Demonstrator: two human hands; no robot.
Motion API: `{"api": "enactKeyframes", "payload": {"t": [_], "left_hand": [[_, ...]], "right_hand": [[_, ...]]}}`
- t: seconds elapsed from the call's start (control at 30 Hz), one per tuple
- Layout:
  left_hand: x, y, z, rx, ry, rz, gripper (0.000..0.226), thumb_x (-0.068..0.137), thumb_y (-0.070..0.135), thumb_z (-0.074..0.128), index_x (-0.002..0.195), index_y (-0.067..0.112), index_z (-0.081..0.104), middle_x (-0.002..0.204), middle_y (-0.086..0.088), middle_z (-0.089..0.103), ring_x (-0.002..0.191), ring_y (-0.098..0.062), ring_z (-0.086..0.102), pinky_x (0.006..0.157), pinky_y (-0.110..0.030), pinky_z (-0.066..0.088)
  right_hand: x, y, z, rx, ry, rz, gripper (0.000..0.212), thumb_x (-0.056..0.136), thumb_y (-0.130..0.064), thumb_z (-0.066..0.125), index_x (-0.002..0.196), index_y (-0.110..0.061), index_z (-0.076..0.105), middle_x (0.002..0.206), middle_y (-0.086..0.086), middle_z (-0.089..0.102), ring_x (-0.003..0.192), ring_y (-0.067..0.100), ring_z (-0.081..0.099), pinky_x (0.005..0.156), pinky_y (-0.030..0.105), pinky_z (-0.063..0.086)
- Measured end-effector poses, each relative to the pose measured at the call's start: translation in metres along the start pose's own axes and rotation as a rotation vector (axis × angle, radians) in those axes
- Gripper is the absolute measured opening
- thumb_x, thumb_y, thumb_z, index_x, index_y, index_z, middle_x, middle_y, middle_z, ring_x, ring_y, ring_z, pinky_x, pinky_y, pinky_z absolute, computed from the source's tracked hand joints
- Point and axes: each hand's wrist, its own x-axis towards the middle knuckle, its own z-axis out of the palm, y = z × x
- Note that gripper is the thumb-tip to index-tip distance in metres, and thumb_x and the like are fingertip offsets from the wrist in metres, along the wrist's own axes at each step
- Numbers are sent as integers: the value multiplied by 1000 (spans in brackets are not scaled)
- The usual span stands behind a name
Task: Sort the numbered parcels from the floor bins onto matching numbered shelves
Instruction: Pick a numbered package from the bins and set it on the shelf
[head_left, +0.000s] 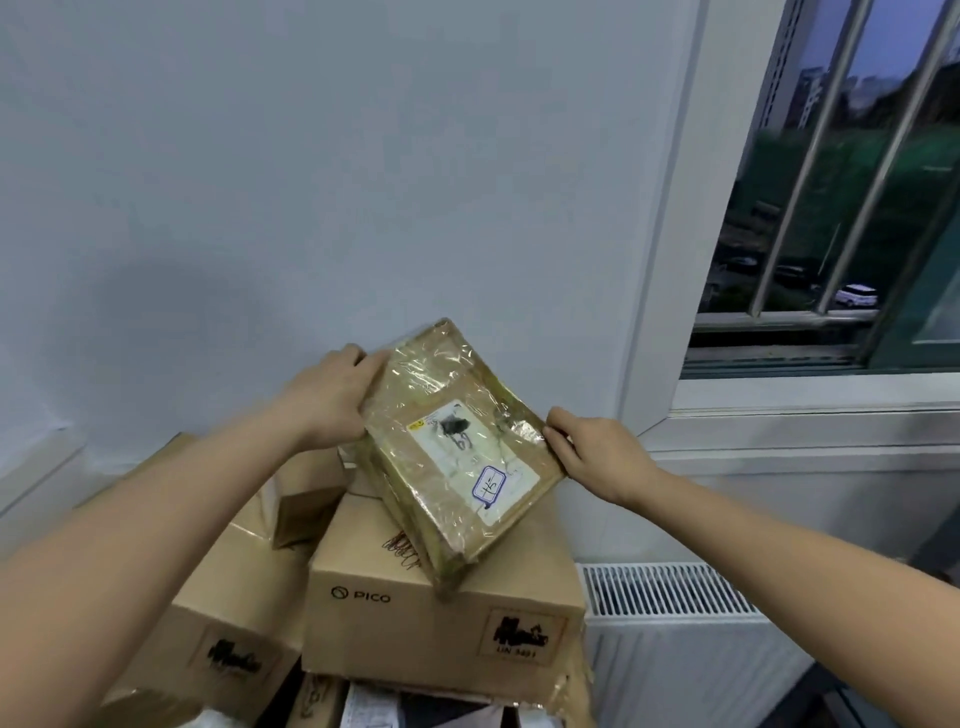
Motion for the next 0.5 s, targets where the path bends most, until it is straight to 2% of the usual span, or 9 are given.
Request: {"api": "enactKeyframes", "payload": {"t": [0.07,0.13,0.17,0.2,0.27,0.3,0.4,0.47,0.5], "left_hand": [[-3,1,-3,-93,52,-43,80,88,17,61,153,15,14,151,-6,23,137,-29,29,104,-40,39],[-8,3,-1,-265,88,-181,90,89,21,61,154,11,-1,159,-10,8,144,-31,19,111,-43,31],[-11,4,2,-348,109,-278,88,90,26,62,153,8,3,158,-13,13,143,-32,23,110,-46,32],[-15,5,6,-403,130,-369,77,90,28,60,149,5,17,151,-15,26,138,-34,33,106,-47,37],[-24,10,14,-519,119,-511,36,94,23,50,123,1,49,125,-18,54,115,-36,53,94,-42,46],[-29,13,18,-599,107,-547,30,97,22,42,111,0,57,116,-19,61,106,-36,59,92,-39,48],[-45,25,21,-961,65,-589,50,100,47,28,105,11,63,117,-16,64,104,-35,62,97,-44,49],[-56,36,22,-1061,-39,-510,56,96,65,27,119,24,57,122,-3,61,111,-28,59,101,-40,45],[-62,42,23,-1069,-115,-454,50,95,65,34,128,30,49,121,2,59,109,-23,58,96,-35,44]], "right_hand": [[-12,-10,4,49,30,37,23,103,-32,34,96,-14,45,79,12,64,76,39,56,65,40,42],[-23,-21,12,99,24,59,20,104,-32,32,92,-17,40,79,12,64,76,39,57,65,41,43],[-28,-26,18,119,21,69,20,104,-31,31,92,-17,38,79,12,64,75,38,57,63,40,40],[-33,-32,24,133,21,82,20,104,-31,31,92,-17,37,78,11,62,75,38,57,61,38,37],[-41,-41,36,164,19,123,21,104,-30,30,92,-15,37,73,6,55,71,36,54,59,36,33],[-44,-45,41,190,22,145,21,104,-30,30,91,-15,36,71,3,51,69,35,52,59,37,34],[-49,-48,46,254,28,192,23,104,-28,30,88,-13,36,70,3,51,68,32,52,62,39,39],[-52,-49,45,277,30,207,23,105,-28,30,92,-11,39,74,7,56,71,31,54,65,40,41],[-53,-51,44,287,35,214,23,105,-28,30,93,-11,40,76,8,58,72,31,55,66,40,41]]}}
